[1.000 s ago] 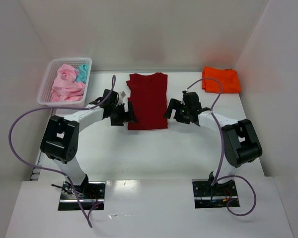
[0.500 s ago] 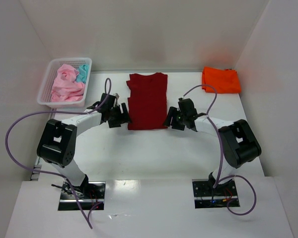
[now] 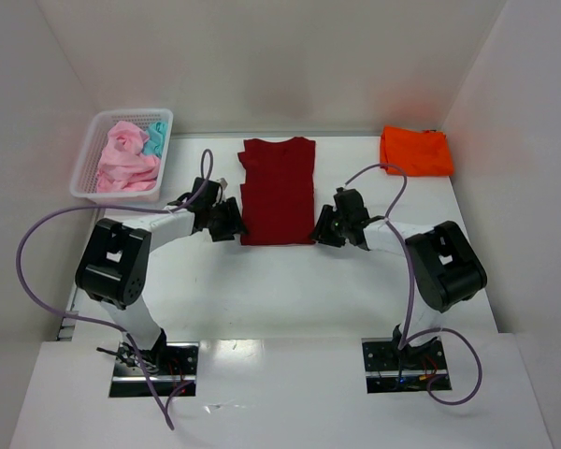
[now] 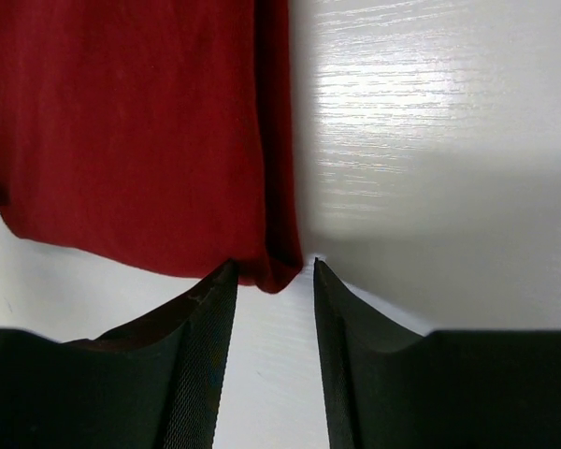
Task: Fold and stack the t-shirts
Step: Grab one side of the 2/3 rectangular tshirt with both arms
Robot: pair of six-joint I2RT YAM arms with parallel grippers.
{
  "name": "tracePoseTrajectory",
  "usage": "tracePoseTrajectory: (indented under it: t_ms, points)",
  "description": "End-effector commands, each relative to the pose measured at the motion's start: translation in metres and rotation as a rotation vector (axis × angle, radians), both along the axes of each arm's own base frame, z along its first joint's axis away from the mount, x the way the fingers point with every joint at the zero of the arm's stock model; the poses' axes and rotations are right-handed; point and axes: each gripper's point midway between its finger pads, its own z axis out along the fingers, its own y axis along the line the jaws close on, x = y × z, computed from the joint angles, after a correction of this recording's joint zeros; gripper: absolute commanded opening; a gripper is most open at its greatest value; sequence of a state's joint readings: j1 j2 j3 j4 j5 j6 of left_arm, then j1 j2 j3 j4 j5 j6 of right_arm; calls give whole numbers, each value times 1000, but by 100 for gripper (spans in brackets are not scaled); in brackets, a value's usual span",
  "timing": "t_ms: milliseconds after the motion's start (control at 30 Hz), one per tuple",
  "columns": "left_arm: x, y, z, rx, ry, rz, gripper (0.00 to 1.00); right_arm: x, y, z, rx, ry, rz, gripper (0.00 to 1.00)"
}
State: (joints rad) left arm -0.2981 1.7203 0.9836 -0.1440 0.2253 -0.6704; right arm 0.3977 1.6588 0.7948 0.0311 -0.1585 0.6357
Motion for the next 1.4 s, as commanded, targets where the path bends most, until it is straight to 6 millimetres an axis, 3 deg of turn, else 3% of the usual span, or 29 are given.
tracePoseTrajectory:
  t_ms: [0, 267, 333, 400, 467, 567, 633, 800, 1000, 1067, 1133, 1167, 1200, 1300, 1367]
  points:
    - [7, -9, 1, -36, -14, -10, 60, 17, 16, 11, 25, -63, 13, 44]
    - [4, -14, -2, -42, -2, -25, 44, 17, 18, 5, 21, -54, 9, 30]
    - [5, -14, -4, -42, -2, -26, 35, 17, 19, 3, 16, -43, 9, 25]
    - [4, -13, -9, -33, 7, -32, 27, 19, 19, 5, 17, -44, 9, 13]
    - [7, -16, -7, -38, 3, -46, 17, 19, 19, 5, 17, -44, 9, 11]
    - [5, -19, -7, -38, 3, -55, 5, 18, 16, 11, 4, -49, -3, 1]
    - [4, -17, -9, -25, 11, -48, 0, 18, 13, 15, 3, -53, -23, 0]
    - [-3, -19, 1, -2, 1, -10, 0, 8, 6, 25, 9, -65, -69, 0]
    - [-27, -20, 1, 16, 33, -11, 0, -13, 5, 32, 29, -49, -89, 0]
    - [-39, -20, 4, 17, 47, -16, 0, -19, 10, 44, 46, -72, -86, 0]
    - [-45, -22, 15, 2, 29, -15, 0, -33, 10, 40, 50, -38, -92, 0]
    - [-50, -20, 16, 5, 36, -15, 0, -34, 15, 52, 73, -61, -86, 0]
    - [-56, -21, 17, 6, 39, -24, 0, -44, 14, 47, 75, -33, -93, 0]
    - [-72, -23, 30, -5, 48, -43, 0, -63, 16, 57, 95, -33, -87, 0]
    - [-82, -24, 48, -19, 30, -50, 0, -74, 18, 67, 114, -24, -86, 0]
